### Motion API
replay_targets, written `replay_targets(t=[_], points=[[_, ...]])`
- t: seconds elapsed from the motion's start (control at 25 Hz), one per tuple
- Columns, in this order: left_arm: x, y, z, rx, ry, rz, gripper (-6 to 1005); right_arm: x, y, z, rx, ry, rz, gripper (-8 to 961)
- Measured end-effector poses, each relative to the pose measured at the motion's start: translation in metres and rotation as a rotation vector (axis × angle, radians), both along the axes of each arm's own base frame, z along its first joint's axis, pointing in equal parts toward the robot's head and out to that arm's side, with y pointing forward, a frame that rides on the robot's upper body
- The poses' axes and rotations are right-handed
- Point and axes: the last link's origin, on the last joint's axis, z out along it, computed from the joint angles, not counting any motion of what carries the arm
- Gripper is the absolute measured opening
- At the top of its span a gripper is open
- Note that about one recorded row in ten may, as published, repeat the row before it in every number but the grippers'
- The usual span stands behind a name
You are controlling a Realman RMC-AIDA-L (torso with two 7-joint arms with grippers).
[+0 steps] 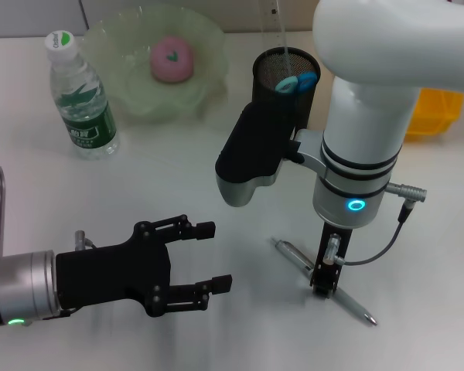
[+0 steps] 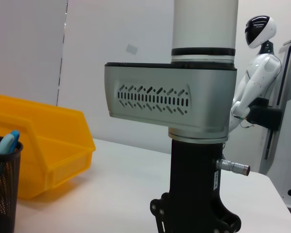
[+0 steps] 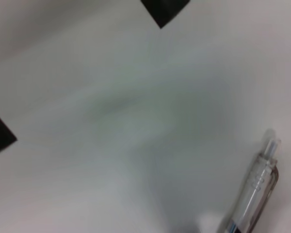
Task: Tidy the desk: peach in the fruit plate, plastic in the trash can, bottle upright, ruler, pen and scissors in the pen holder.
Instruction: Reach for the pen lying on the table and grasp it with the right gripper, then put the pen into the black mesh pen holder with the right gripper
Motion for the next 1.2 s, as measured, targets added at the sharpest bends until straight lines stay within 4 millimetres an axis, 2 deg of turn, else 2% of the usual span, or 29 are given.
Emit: replay_targets(t=[0.28, 0.48, 0.88, 1.2], points=[[0.0, 0.0004, 0.0003, 0.002, 0.0, 0.0, 783, -0.0023, 0.0011, 0.0, 0.006, 0.004, 0.019, 303], [0.0003, 0.0009, 0.0005, 0.003, 0.0, -0.001, 783, -0.0012, 0.0017, 0.0006, 0.01, -0.003, 0.026, 187], [0.0011, 0.0025, 0.0013, 0.01, 0.002, -0.007, 783, -0.0013, 0.0035, 0.0012, 0.014, -0.01, 0.035, 144], [0.0016, 0.0031, 0.0014, 0.011, 0.002, -0.009, 783, 0.0, 0.0029, 0.0005, 0.01, -0.018, 0.043, 163]])
